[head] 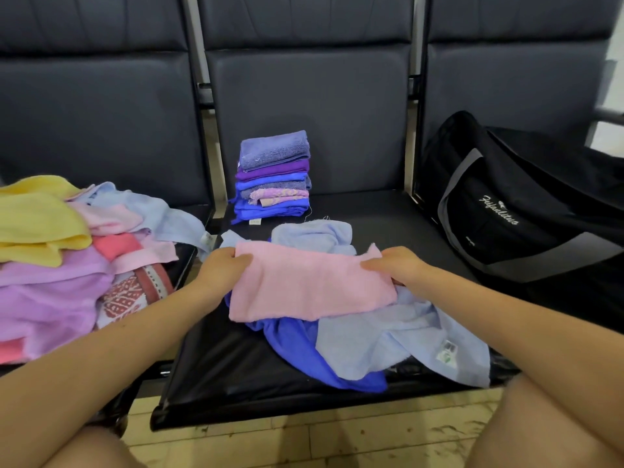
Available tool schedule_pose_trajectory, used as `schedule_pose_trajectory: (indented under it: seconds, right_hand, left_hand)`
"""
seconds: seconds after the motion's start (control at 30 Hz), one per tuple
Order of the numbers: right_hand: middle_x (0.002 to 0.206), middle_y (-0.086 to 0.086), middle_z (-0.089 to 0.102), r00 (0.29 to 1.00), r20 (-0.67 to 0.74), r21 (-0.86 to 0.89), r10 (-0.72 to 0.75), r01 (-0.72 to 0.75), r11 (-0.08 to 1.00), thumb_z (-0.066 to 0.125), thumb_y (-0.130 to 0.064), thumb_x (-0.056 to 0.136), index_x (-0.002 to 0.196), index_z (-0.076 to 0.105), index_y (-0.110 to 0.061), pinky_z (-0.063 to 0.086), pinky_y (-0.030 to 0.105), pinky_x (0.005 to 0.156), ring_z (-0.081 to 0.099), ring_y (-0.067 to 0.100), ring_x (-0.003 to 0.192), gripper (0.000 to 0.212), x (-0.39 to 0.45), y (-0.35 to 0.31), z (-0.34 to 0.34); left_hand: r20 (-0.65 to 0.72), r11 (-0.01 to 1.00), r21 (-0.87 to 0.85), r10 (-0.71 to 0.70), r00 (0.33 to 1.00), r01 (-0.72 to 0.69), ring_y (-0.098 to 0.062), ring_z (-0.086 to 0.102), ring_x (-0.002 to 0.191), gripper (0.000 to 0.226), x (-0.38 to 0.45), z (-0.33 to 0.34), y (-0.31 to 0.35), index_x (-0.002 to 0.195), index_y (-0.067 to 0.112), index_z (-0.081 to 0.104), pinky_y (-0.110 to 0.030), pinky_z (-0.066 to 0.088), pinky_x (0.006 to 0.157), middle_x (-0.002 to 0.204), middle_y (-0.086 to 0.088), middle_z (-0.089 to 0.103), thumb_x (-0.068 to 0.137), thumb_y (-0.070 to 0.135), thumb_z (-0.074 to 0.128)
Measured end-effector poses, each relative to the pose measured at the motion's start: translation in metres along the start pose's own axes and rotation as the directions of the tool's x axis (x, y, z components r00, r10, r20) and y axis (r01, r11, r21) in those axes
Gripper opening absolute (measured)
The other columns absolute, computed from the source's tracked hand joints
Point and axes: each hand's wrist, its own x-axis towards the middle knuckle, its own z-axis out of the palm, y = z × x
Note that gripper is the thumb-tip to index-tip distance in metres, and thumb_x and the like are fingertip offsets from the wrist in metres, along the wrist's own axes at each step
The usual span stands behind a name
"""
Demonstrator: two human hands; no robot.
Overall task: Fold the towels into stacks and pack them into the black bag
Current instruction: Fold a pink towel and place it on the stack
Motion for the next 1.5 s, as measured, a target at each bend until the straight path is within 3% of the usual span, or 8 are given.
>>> schedule_pose_trajectory:
  seconds: [0.2, 0.47, 0.63, 0.8, 0.97, 1.13, 1.3, 1.5]
  right_hand:
    - [0.088, 0.009, 0.050, 0.986, -0.160, 0.059, -0.047, 0.057, 0.997, 0.062, -0.024, 0.091, 0.089, 0.053, -0.004, 0.036, 0.028, 0.056, 0.046, 0.019, 0.074, 0.022, -0.006, -0.002, -0.003]
    - [0.110, 0.018, 0.061, 0.993, -0.099, 0.360, 0.071, -0.031, 0.932, 0.068, -0.016, 0.086, 0.111, 0.062, -0.004, 0.051, 0.038, 0.076, 0.059, 0.033, 0.104, 0.028, -0.011, -0.015, -0.009]
    - [0.080, 0.011, 0.053, 0.972, 0.086, 0.233, -0.220, 0.195, 0.953, 0.059, -0.013, 0.091, 0.102, 0.064, -0.002, 0.039, 0.024, 0.052, 0.050, 0.018, 0.065, 0.017, -0.034, -0.042, 0.020]
    - [0.091, 0.004, 0.066, 0.879, 0.423, -0.010, -0.220, 0.247, 0.969, 0.055, -0.029, 0.096, 0.107, 0.065, -0.007, 0.051, 0.022, 0.065, 0.061, 0.014, 0.074, 0.026, -0.043, -0.045, 0.045]
    - [0.077, 0.008, 0.058, 0.980, 0.092, -0.047, -0.178, 0.183, 0.982, 0.061, -0.016, 0.089, 0.086, 0.063, -0.004, 0.049, 0.024, 0.057, 0.056, 0.018, 0.066, 0.012, -0.013, -0.032, 0.039]
    - [0.100, 0.007, 0.066, 0.957, 0.282, -0.001, 0.066, -0.068, 0.998, 0.070, -0.033, 0.086, 0.111, 0.062, -0.012, 0.051, 0.024, 0.065, 0.064, 0.019, 0.086, 0.033, -0.009, -0.013, 0.044]
    - [0.098, 0.006, 0.064, 0.981, 0.192, 0.199, -0.023, -0.016, 0.980, 0.070, -0.021, 0.086, 0.103, 0.064, -0.010, 0.048, 0.029, 0.071, 0.060, 0.019, 0.088, 0.021, -0.008, -0.020, 0.049]
    - [0.080, 0.000, 0.060, 0.962, 0.060, 0.258, -0.266, 0.243, 0.935, 0.060, -0.022, 0.091, 0.078, 0.063, -0.016, 0.042, 0.027, 0.066, 0.054, 0.017, 0.077, 0.015, -0.029, -0.055, 0.054]
  left_hand:
    - [-0.041, 0.992, -0.118, -0.048, 0.998, 0.043, -0.032, 0.053, 0.111, 0.036, -0.001, 0.004, 0.003, 0.130, 0.003, 0.050, -0.039, 0.043, 0.092, 0.124, -0.016, 0.056, 0.099, 0.016, 0.038]
    - [-0.018, 0.998, 0.050, 0.037, 0.999, -0.036, -0.023, 0.052, 0.097, 0.028, -0.004, 0.007, -0.003, 0.121, 0.012, 0.052, -0.036, 0.045, 0.082, 0.112, -0.008, 0.055, 0.095, 0.017, 0.046]
    - [-0.040, 0.995, 0.084, 0.055, 0.998, -0.051, -0.021, 0.051, 0.095, 0.042, -0.007, 0.005, 0.000, 0.138, 0.014, 0.043, -0.032, 0.041, 0.086, 0.094, 0.000, 0.052, 0.096, 0.019, 0.048]
    - [0.002, 0.996, 0.084, 0.037, 0.999, -0.037, -0.027, 0.059, 0.092, 0.039, -0.013, 0.002, -0.001, 0.134, 0.013, 0.046, -0.042, 0.049, 0.092, 0.082, 0.002, 0.056, 0.095, 0.018, 0.049]
    - [0.037, 0.991, 0.110, 0.071, 0.997, -0.074, -0.034, 0.061, 0.094, 0.015, -0.015, -0.002, -0.002, 0.084, 0.025, 0.047, -0.047, 0.049, 0.092, 0.095, -0.013, 0.062, 0.092, 0.013, 0.052]
    - [0.077, 0.997, 0.057, 0.048, 0.996, -0.053, -0.025, 0.056, 0.075, 0.021, -0.013, -0.004, -0.004, 0.074, 0.023, 0.049, -0.037, 0.049, 0.079, 0.084, -0.013, 0.061, 0.092, 0.013, 0.054]
    - [0.090, 0.997, -0.075, -0.010, 0.996, 0.017, -0.020, 0.059, 0.077, 0.021, -0.007, -0.005, -0.010, 0.112, 0.017, 0.054, -0.027, 0.048, 0.068, 0.098, -0.010, 0.063, 0.092, 0.015, 0.057]
    - [0.072, 0.987, -0.155, -0.041, 0.997, 0.052, -0.020, 0.061, 0.081, 0.022, -0.002, -0.004, -0.014, 0.115, 0.018, 0.055, -0.029, 0.051, 0.070, 0.098, -0.009, 0.062, 0.094, 0.013, 0.050]
